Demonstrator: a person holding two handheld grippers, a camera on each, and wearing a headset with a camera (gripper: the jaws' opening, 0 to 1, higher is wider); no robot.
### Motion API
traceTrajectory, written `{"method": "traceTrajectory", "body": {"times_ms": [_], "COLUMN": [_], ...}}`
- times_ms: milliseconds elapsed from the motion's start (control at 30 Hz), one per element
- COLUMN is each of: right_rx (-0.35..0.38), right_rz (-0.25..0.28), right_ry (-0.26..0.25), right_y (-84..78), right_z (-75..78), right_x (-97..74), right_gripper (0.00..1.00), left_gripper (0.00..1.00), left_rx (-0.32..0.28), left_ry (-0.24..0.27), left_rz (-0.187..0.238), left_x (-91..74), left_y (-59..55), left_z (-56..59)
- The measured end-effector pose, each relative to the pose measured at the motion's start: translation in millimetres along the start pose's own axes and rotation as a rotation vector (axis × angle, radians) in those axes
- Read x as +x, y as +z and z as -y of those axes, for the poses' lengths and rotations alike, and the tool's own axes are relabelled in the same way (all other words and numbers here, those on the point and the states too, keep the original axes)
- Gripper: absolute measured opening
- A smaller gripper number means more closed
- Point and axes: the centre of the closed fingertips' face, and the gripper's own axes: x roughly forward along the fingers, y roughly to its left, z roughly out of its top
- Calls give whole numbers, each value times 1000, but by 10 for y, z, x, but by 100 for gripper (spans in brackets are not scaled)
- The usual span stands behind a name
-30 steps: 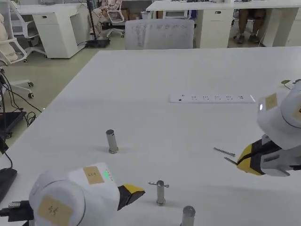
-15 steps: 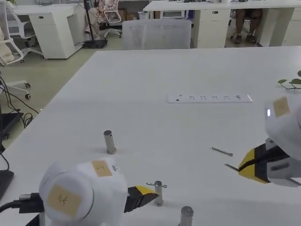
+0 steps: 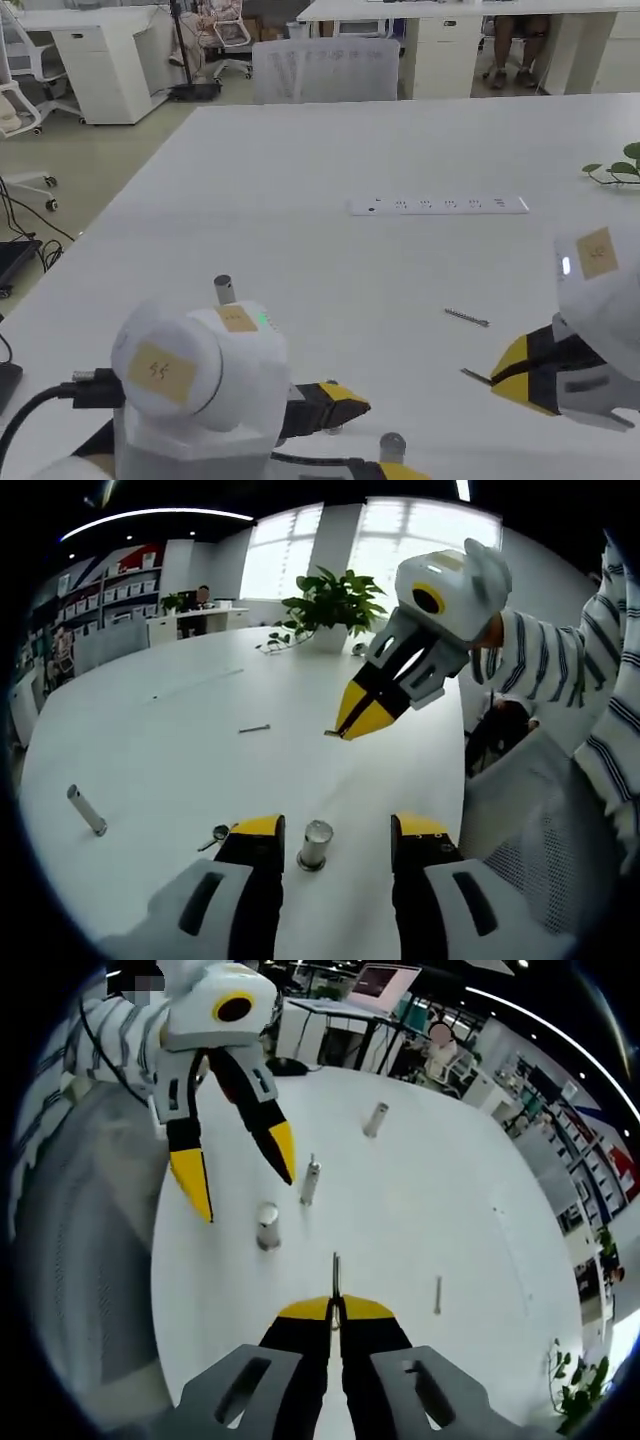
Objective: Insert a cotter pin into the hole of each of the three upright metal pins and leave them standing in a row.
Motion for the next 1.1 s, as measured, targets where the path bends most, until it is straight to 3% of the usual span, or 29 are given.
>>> {"method": "traceTrajectory", "body": {"times_ms": [500,1100], "right_rx": [-2,0], "right_rz": [24,42], "right_ry": [-16,-52], "right_y": [58,102], "right_z": [-213,-291], "right_x": [-8,-36], "right_gripper": [3,3], "left_gripper": [26,15], "left_rx": [-61,-113], "left_ry": [-49,-80], "left_rz": [6,7], "left_x": [162,272], "left_y": [139,218], "left_z": [71,110]}}
